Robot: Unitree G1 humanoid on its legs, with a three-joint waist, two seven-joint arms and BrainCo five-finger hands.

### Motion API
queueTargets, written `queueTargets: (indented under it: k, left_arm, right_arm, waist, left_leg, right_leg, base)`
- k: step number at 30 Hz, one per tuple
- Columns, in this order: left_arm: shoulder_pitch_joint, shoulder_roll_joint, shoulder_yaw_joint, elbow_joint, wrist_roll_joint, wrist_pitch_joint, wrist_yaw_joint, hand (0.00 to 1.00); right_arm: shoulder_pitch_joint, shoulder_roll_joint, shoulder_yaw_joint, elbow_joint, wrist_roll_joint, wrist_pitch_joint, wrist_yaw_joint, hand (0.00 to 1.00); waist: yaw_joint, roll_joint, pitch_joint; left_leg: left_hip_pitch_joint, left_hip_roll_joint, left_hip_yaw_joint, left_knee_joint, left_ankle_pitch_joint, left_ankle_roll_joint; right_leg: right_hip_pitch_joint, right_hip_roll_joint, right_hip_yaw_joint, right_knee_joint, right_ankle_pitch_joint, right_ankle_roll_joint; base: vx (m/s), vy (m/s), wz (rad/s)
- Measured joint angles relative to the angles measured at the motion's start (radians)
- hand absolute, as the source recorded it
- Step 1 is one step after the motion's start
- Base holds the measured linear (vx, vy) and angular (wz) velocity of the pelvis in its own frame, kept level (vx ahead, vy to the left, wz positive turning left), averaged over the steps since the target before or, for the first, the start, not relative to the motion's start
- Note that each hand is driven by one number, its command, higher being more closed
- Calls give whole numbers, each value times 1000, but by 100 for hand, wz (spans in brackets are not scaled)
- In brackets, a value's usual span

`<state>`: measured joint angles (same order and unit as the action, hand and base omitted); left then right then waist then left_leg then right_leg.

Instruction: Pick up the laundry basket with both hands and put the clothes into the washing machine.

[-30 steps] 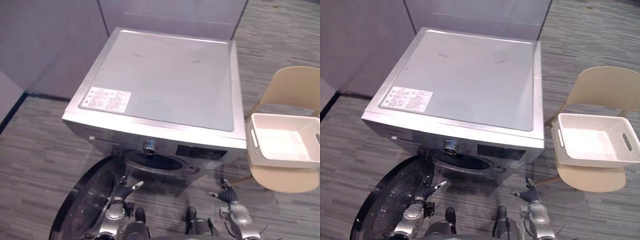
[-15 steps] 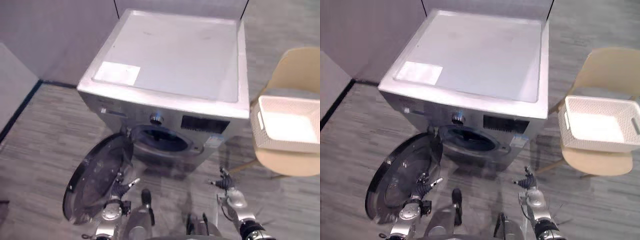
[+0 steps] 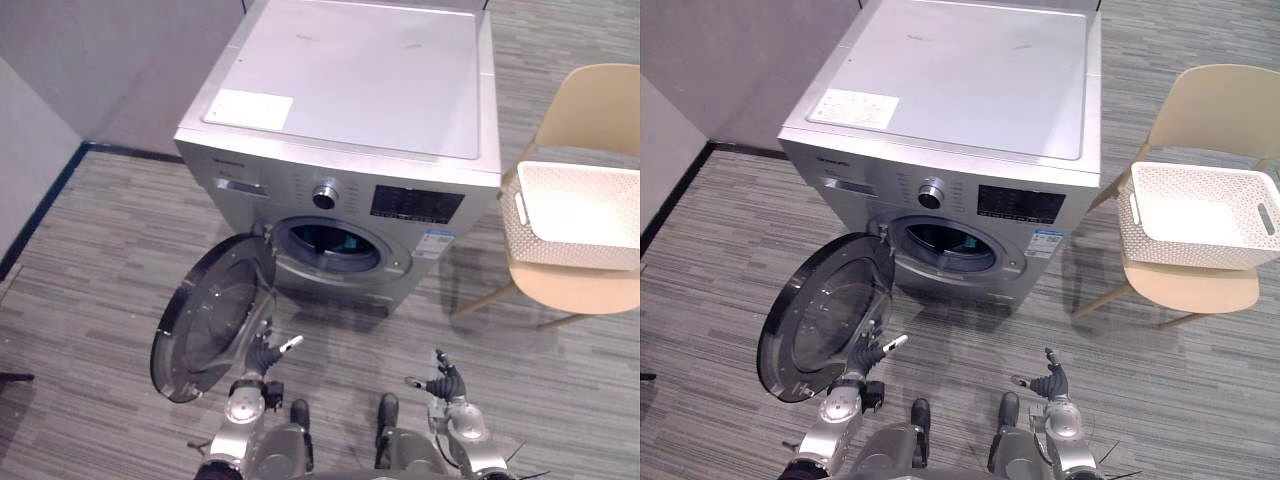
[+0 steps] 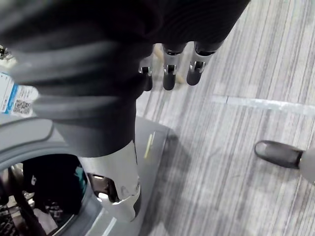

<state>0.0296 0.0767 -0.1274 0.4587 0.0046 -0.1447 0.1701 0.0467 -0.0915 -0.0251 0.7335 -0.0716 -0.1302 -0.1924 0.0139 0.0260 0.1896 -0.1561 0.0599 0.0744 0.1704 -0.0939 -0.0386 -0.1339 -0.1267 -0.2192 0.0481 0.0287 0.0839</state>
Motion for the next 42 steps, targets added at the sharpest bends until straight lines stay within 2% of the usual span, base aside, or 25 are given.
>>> queueTargets:
  k: [5,9,13,16,18,20,22,24,26,28,30,32,35,37,39,42]
  left_arm:
    - [-49,25,35,-149,30,-17,34,0]
    - [-105,102,216,-195,48,-21,102,0]
    - [-158,226,398,-144,47,-19,182,0]
    - [-207,336,482,-5,43,-11,208,0]
    - [-252,398,490,98,22,-4,205,0]
    - [-312,464,490,229,-24,7,197,0]
    - [-374,496,487,343,-85,13,163,0]
    - [-410,493,476,416,-133,20,129,0]
    - [-413,461,444,455,-164,27,96,0]
    - [-412,434,441,455,-181,25,90,0]
    - [-400,369,412,436,-212,20,79,0]
    - [-365,318,394,387,-233,16,78,0]
    - [-240,204,269,221,-272,12,72,0]
    - [-166,134,132,129,-291,11,51,0]
    - [-126,71,-23,68,-307,21,26,0]
    - [-123,51,-178,6,-312,38,-36,0]
  right_arm:
    - [2,4,-6,43,0,-1,1,0]
    - [12,-3,-7,49,0,-2,2,0]
    - [30,-19,-7,49,0,-2,25,0]
    - [27,-30,-7,48,0,-4,42,0]
    - [24,-37,-7,49,0,-4,44,0]
    - [14,-35,-3,49,1,-6,44,0]
    - [13,-33,7,49,3,-8,45,0]
    - [10,-32,19,48,4,-8,45,0]
    - [9,-28,26,48,10,-8,45,0]
    - [7,-21,27,48,13,-8,45,0]
    - [-3,-23,26,55,16,-8,45,0]
    - [-23,-23,27,72,22,-7,45,0]
    - [-38,-23,28,77,21,-6,45,0]
    - [-40,-22,28,76,19,2,44,0]
    - [-38,-20,28,76,18,8,45,0]
    - [-37,-12,35,76,12,19,49,0]
  waist:
    - [1,-7,-29]
    - [-2,-14,-34]
    - [-1,-28,-39]
    - [2,-55,-38]
    - [3,-77,-31]
    - [2,-115,-8]
    - [3,-148,13]
    - [3,-171,31]
    - [4,-176,43]
    - [12,-172,48]
    - [27,-153,61]
    - [28,-143,66]
    - [28,-135,64]
    - [30,-132,58]
    - [27,-118,43]
    - [22,-93,22]
  left_leg:
    - [38,-31,-2,-70,38,17]
    - [78,-28,6,-96,41,15]
    - [80,-25,13,-105,42,12]
    - [61,-22,22,-106,44,10]
    - [31,-20,23,-94,44,9]
    - [-14,-16,22,-66,44,9]
    - [-56,-6,16,-41,44,9]
    - [-87,-1,13,-18,43,7]
    - [-111,5,14,5,36,6]
    - [-124,10,14,21,32,4]
    - [-121,11,13,22,26,-3]
    - [-123,10,13,20,26,-3]
    - [-121,7,8,16,26,-3]
    - [-108,-2,3,2,31,-1]
    - [-90,-13,0,-9,33,4]
    - [-46,-25,3,-34,38,11]
  right_leg:
    - [34,-18,-2,-60,35,10]
    - [63,-11,2,-79,39,8]
    - [63,1,9,-96,47,1]
    - [52,9,21,-127,70,-2]
    - [31,11,26,-136,83,-7]
    - [1,14,27,-142,99,-10]
    - [-26,17,26,-142,110,-16]
    - [-44,19,23,-141,118,-18]
    - [-57,21,23,-138,123,-20]
    - [-66,23,25,-133,124,-20]
    - [-68,23,28,-122,123,-20]
    - [-72,20,31,-116,122,-20]
    - [-78,14,28,-96,106,-15]
    - [-77,6,24,-76,87,-7]
    - [-69,1,21,-65,77,-1]
    - [-40,-10,22,-60,63,8]
  base:
    - [14,67,6]
    - [24,-8,-10]
    - [13,-16,-8]
    - [-8,-20,-12]
    - [-42,-16,-6]
    - [-85,-19,-1]
    - [-95,-30,5]
    - [-97,-12,5]
    - [-86,3,0]
    - [-64,4,-2]
    - [-48,6,-3]
    - [-49,18,-2]
    - [-19,25,7]
    - [26,37,12]
    - [69,42,9]
    - [72,40,2]
